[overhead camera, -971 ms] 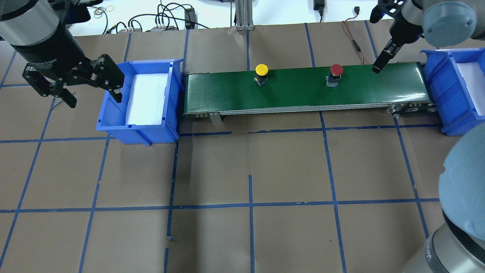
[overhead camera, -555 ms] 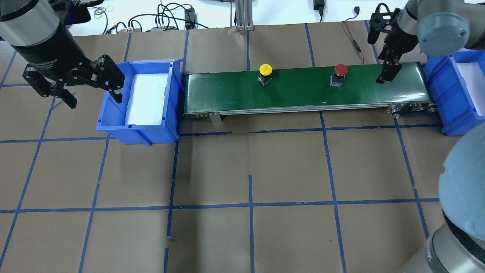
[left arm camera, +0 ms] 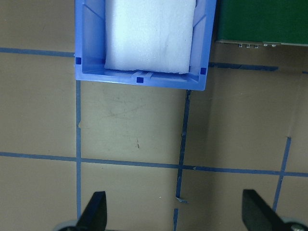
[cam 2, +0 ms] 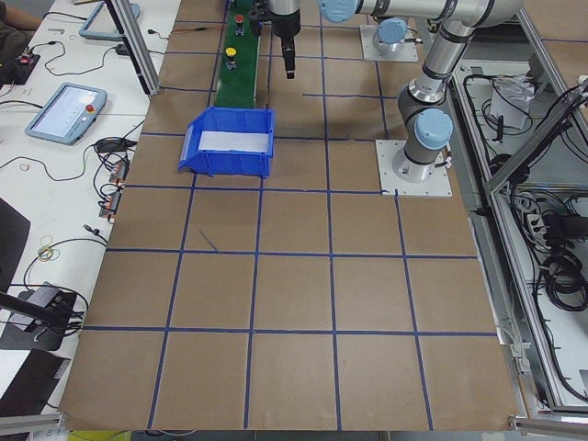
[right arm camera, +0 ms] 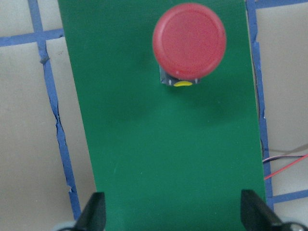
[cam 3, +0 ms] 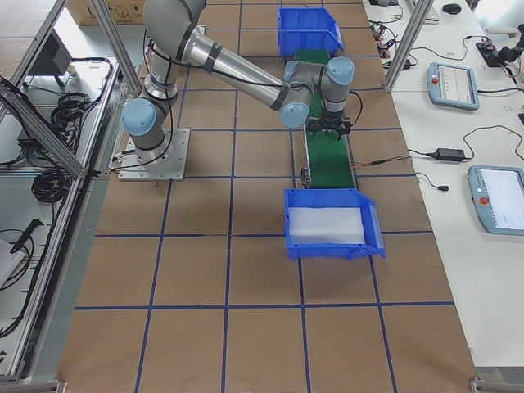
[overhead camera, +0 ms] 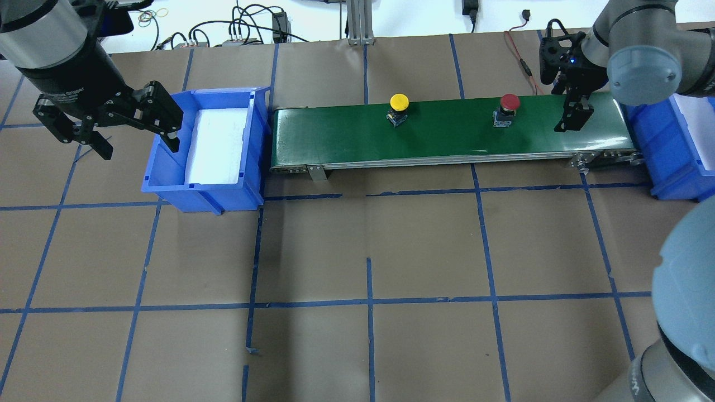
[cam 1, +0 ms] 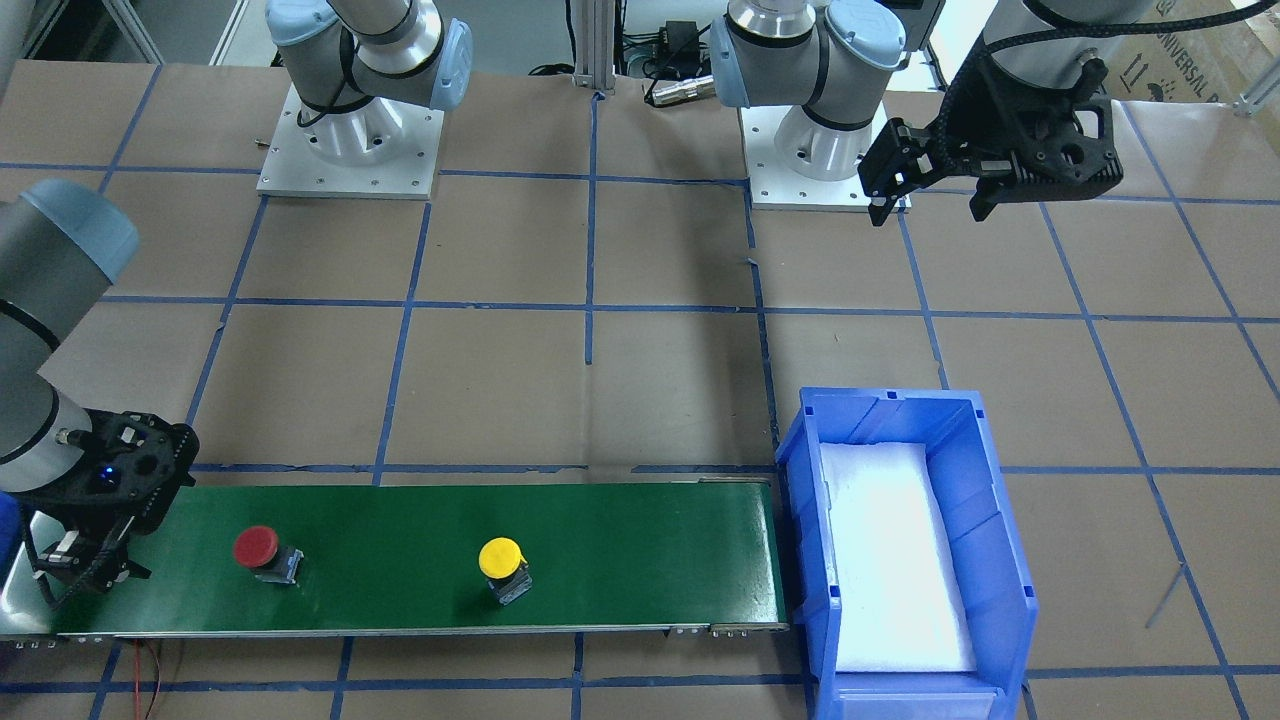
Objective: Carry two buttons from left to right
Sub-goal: 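Lower the right gripper onto the red button and grasp it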
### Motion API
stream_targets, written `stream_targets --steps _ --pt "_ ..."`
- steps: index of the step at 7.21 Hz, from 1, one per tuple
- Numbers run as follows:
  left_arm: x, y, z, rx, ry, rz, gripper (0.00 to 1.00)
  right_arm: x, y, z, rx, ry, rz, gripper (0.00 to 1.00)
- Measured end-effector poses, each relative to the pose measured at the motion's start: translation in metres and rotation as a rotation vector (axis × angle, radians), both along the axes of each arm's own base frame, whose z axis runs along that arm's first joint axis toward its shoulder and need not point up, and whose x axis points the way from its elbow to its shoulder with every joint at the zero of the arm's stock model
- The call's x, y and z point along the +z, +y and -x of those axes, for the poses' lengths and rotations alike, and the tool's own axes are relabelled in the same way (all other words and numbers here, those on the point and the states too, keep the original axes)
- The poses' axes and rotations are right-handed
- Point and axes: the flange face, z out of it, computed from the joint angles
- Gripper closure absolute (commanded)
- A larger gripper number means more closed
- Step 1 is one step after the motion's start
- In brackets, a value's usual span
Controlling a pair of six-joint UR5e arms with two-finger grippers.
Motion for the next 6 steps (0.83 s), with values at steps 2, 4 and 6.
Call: stream_targets --steps 2,4,6 --pt "0.002 -0.001 -0.0008 0.0 -0.001 0.004 0.0 0.0004 0.008 -0.0035 0.092 -0.007 0.003 0.0" --pt "0.0016 -0.0018 -0.0009 0.0 0.0 0.003 0.0 0.0002 0.0078 -0.0028 0.164 0.005 0.009 0.0" --pt "0.0003 -0.001 -0.0004 0.0 -0.002 -0.001 0.0 0.0014 0.0029 0.0016 0.211 0.041 0.008 0.0"
